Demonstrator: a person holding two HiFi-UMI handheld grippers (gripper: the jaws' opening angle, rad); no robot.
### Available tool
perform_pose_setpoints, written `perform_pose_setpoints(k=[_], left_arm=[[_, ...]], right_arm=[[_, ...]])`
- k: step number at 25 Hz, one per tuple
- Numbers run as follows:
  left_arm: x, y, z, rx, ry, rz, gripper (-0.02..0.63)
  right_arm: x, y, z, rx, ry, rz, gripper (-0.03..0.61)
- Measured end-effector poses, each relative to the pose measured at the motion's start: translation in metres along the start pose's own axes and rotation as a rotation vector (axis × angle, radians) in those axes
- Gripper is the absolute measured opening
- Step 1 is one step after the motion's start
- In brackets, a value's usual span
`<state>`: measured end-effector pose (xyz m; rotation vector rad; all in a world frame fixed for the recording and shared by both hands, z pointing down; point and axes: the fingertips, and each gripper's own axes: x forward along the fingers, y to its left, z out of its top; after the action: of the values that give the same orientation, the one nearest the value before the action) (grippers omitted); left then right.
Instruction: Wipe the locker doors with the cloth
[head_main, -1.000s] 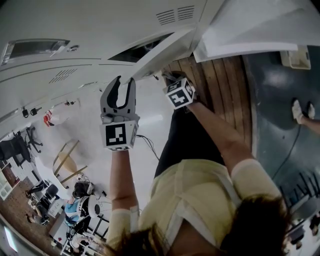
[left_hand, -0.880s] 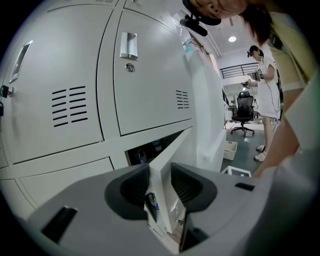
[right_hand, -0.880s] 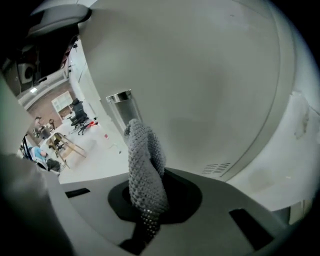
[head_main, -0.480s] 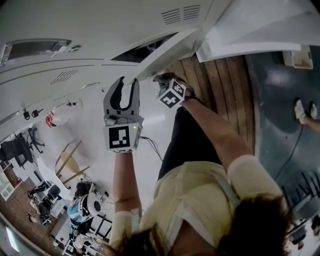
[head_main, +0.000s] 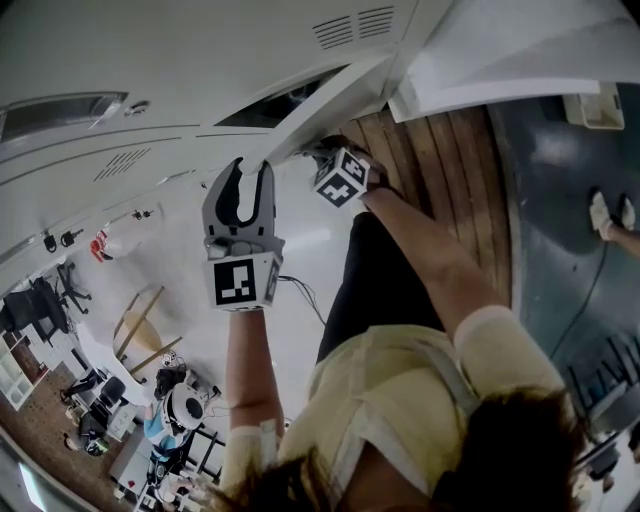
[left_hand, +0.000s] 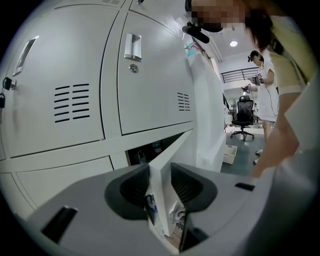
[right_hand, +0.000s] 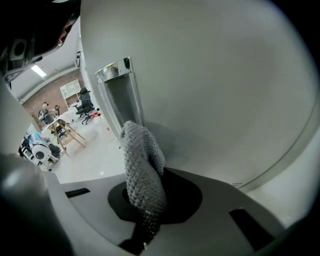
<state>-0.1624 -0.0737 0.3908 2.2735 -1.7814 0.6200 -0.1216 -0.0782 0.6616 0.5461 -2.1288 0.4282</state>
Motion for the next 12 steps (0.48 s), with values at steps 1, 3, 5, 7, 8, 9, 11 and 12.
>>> perform_pose_setpoints(k=[1, 3, 5, 7, 8, 9, 11, 12], left_arm=[[-0.001, 0.001, -0.004, 0.009, 0.025, -0.002, 0.12], [-0.002, 0.001, -0.009, 0.018, 0.062, -0.005, 0.12], [-0.001, 0.002, -0.007, 0.018, 0.038, -0.007, 0.12], [0.001, 0.001, 0.001, -0.004, -0.01, -0.002, 0.12], [0.002, 0.001, 0.005, -0.018, -0.022, 0.002, 0.12], [0.002, 0.001, 0.005, -0.024, -0.016, 0.005, 0.12], [-0.001, 0.002, -0.007, -0.008, 0.053, 0.004, 0.12], [-0.002, 0.002, -0.011, 0.001, 0.076, 0.001, 0.12]], right_arm=[[-0.001, -0.001, 0.0, 0.002, -0.003, -0.001, 0.012], [-0.004, -0.005, 0.001, 0.008, -0.009, -0.008, 0.012], [-0.007, -0.013, 0.001, 0.02, -0.015, -0.028, 0.012], [-0.009, -0.024, -0.001, 0.041, -0.018, -0.049, 0.012], [-0.01, -0.03, -0.002, 0.053, -0.017, -0.061, 0.012], [-0.012, -0.036, -0.002, 0.064, -0.016, -0.073, 0.012], [-0.016, -0.047, -0.004, 0.084, -0.008, -0.095, 0.012], [-0.018, -0.052, -0.006, 0.096, -0.001, -0.104, 0.012]])
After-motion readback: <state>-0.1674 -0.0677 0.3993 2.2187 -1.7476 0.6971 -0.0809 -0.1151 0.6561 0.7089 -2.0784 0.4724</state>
